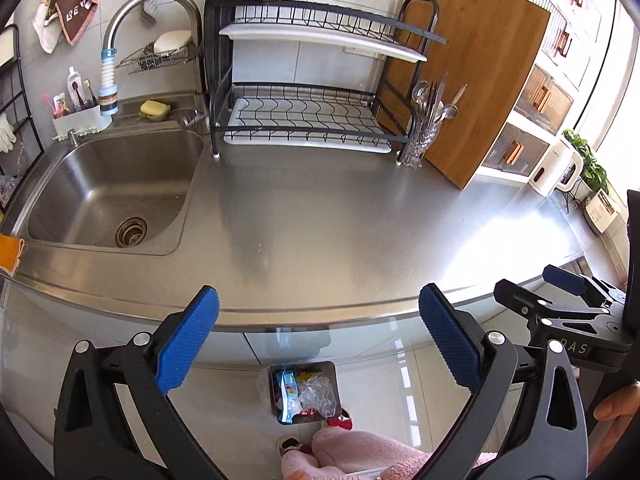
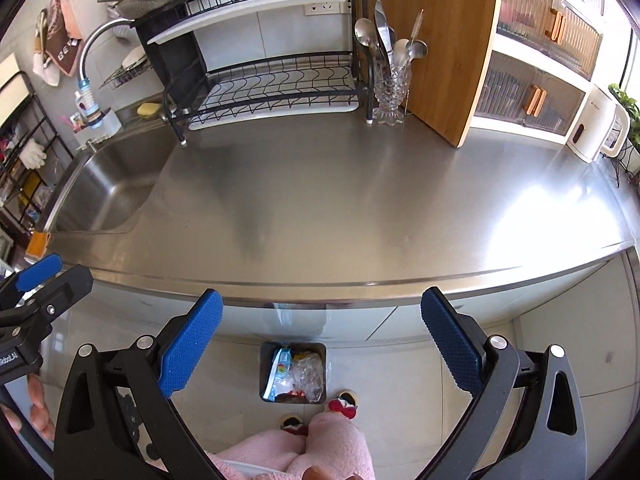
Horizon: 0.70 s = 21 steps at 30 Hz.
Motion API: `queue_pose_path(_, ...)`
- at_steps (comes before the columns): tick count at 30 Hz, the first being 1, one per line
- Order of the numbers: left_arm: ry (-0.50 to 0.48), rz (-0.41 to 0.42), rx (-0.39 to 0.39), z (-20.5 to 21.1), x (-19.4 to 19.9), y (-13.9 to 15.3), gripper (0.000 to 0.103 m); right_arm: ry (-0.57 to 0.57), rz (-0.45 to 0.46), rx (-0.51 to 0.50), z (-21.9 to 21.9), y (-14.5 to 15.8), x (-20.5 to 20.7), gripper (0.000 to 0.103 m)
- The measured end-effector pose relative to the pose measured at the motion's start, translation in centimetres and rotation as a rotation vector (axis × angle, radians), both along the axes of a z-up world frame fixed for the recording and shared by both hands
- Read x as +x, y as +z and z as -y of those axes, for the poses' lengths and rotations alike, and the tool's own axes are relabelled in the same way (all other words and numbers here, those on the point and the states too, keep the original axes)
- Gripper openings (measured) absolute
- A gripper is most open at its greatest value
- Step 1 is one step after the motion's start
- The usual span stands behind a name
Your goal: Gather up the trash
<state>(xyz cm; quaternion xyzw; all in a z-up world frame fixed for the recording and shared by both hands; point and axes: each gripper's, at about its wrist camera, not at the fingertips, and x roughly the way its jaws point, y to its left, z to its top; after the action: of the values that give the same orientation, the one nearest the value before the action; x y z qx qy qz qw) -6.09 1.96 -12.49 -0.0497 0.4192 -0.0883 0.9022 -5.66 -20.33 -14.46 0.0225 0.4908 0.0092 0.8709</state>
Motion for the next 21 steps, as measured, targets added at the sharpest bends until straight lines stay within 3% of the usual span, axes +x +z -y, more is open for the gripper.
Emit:
queue_pose_path(11, 0.019, 0.119, 0.021, 0.7, -0.7, 4.5, 0.095, -0.015, 0.159, -0.028, 0.4, 5.9, -0.6, 0.100)
queue_pose_path(21, 0.025, 0.175, 0.028, 0.5, -0.6, 5.9, 0.095, -0.028, 0.271, -0.042, 0.2, 9.1, -0.6, 0.100)
